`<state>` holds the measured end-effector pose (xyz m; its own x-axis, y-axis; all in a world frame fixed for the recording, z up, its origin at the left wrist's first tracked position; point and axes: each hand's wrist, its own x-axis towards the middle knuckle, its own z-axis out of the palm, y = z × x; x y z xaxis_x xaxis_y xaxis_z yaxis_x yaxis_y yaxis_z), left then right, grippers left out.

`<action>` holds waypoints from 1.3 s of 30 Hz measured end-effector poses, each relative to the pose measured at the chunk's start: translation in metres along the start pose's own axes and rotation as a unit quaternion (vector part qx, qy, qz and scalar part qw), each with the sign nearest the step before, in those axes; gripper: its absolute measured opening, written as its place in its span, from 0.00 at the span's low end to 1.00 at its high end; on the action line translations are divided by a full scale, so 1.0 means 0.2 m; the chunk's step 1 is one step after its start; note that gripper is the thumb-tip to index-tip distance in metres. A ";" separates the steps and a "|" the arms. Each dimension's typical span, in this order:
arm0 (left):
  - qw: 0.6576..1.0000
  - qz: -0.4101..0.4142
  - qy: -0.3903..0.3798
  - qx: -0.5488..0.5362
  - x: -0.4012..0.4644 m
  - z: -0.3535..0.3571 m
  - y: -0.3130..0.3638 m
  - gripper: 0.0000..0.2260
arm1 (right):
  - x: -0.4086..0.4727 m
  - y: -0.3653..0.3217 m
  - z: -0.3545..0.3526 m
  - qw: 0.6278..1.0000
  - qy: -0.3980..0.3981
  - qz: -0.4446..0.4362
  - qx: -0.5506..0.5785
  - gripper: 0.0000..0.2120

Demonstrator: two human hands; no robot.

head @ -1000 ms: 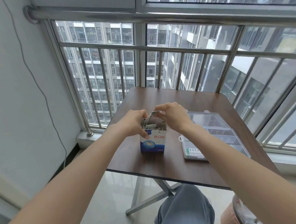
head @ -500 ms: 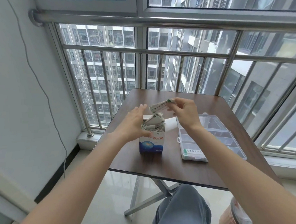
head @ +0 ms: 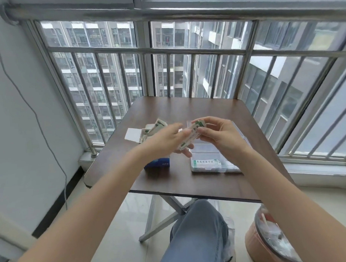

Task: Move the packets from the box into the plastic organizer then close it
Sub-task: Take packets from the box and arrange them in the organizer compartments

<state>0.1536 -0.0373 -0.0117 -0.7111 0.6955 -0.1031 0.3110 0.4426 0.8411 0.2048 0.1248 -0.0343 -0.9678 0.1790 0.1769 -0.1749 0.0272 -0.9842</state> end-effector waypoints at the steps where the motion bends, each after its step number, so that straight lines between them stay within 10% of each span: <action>1: 0.999 0.002 -0.019 -0.049 0.00 0.03 -0.01 0.14 | -0.02 0.01 -0.02 1.000 0.006 0.002 0.004 0.07; 19: 0.955 -0.037 0.021 -0.294 0.16 0.34 -0.13 0.12 | -0.10 0.16 -0.25 0.987 0.079 0.075 -0.119 0.07; 39: 0.966 -0.002 0.191 -0.175 0.20 0.34 -0.23 0.03 | -0.08 0.24 -0.25 0.976 0.129 0.111 -0.138 0.04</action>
<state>0.1541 0.0087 -0.0913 -0.9134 0.4052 0.0397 0.1221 0.1795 0.9761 0.2203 0.1730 -0.0853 -0.8925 0.4508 -0.0124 0.1231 0.2170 -0.9684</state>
